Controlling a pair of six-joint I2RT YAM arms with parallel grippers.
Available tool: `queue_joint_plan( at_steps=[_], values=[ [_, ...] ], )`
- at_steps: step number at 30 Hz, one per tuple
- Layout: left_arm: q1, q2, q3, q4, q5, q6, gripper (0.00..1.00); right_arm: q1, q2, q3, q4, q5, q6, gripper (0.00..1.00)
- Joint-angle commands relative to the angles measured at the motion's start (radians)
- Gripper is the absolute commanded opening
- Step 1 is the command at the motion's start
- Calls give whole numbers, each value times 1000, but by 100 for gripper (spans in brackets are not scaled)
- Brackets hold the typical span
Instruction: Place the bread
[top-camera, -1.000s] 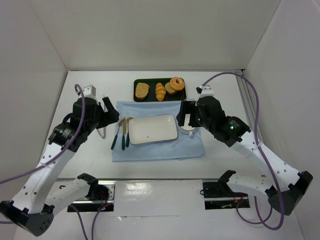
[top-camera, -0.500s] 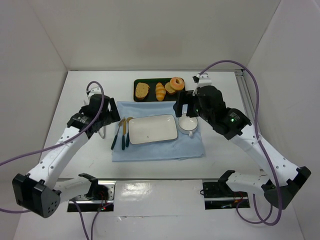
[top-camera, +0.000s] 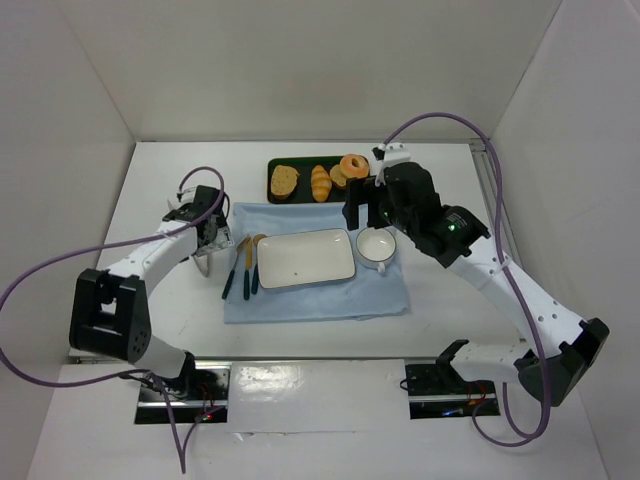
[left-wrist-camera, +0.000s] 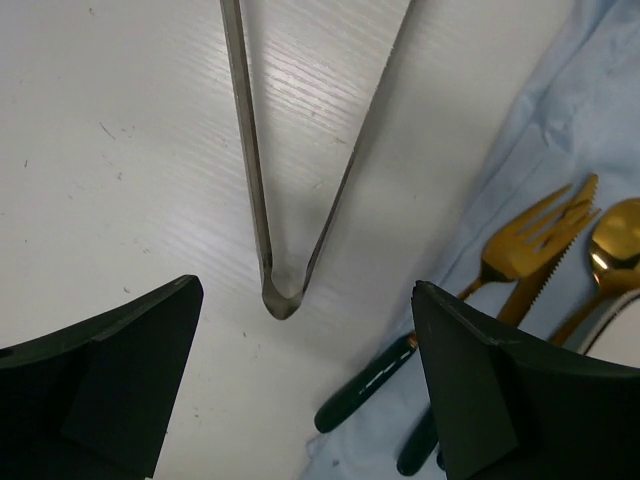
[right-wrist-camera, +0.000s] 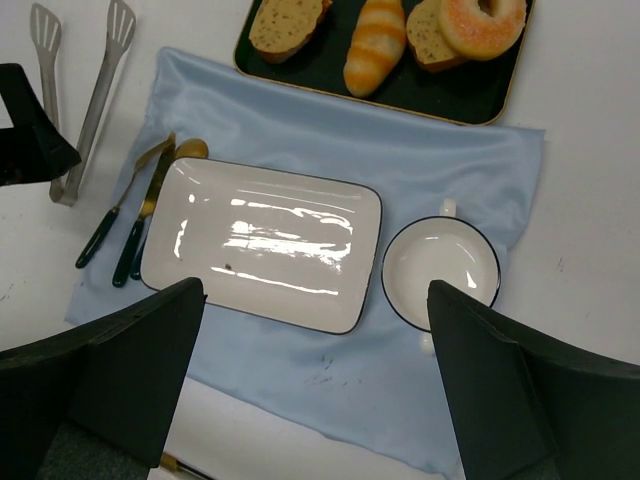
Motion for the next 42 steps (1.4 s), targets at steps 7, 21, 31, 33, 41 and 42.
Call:
queue_joint_plan(
  at_steps=[7,21,31,33,41,42],
  values=[
    [80,140,66,69,-4,16,100,-17,19,56,35,5,-40,100],
    [163,272,87,167,95,69,98,-26,-1,56,26,35,-49,100],
    [192,356,121,186,138,110,91,-26,-1,47,17,66,-49,100],
    [192,385,121,186,151,110,84,-26,-1,47,28,75,-49,100],
    [222,436,121,196,220,110,83,-35,-1,47,28,85,-49,100],
    [231,445,121,196,220,110,85,-35,-1,47,28,85,-49,100]
  ],
)
